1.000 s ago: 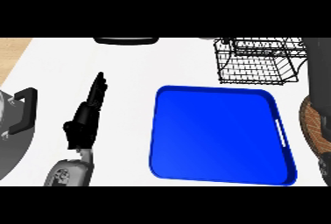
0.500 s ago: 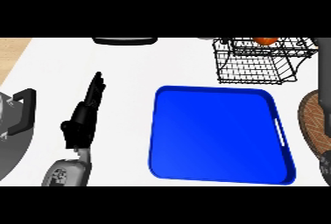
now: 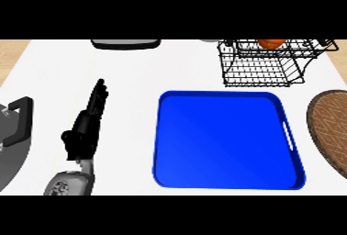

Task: Pick the squash from the tray and place it in the tiered basket

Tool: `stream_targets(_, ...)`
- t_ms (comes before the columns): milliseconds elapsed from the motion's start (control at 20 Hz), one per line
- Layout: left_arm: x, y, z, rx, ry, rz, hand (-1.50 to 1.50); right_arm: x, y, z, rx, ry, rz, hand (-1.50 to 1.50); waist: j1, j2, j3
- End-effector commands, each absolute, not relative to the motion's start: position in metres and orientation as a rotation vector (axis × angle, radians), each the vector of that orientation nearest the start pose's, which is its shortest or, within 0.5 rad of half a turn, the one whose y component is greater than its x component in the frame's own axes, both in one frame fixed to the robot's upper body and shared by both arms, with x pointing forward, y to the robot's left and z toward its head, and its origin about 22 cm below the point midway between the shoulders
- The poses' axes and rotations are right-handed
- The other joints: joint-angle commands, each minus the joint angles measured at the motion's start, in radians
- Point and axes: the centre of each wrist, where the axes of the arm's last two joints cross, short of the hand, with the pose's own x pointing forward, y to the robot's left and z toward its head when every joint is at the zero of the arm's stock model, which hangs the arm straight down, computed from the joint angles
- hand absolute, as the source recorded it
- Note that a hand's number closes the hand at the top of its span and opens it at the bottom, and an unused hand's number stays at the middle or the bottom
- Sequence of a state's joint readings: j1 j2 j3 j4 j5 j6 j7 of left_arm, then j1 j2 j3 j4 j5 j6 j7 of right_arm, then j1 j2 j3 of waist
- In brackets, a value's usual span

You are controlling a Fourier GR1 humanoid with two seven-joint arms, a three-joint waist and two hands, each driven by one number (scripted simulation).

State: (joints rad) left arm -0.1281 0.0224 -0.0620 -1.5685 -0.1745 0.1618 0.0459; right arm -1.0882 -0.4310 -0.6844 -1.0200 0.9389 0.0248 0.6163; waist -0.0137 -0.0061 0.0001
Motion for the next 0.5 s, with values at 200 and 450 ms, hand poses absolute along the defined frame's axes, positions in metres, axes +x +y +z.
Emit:
stream_targets(200, 0.274, 0.217, 0.037, 0.229, -1.646, -0.063, 0.00, 0.311, -0.445, 0.266, -0.983, -1.303, -0.327, -1.50, -0.036, -0.008, 0.001)
stream_targets(450, 0.267, 0.210, 0.027, 0.220, -1.643, -0.080, 0.00, 0.231, -0.497, 0.241, -0.964, -1.330, -0.318, -1.50, -0.037, -0.005, 0.001)
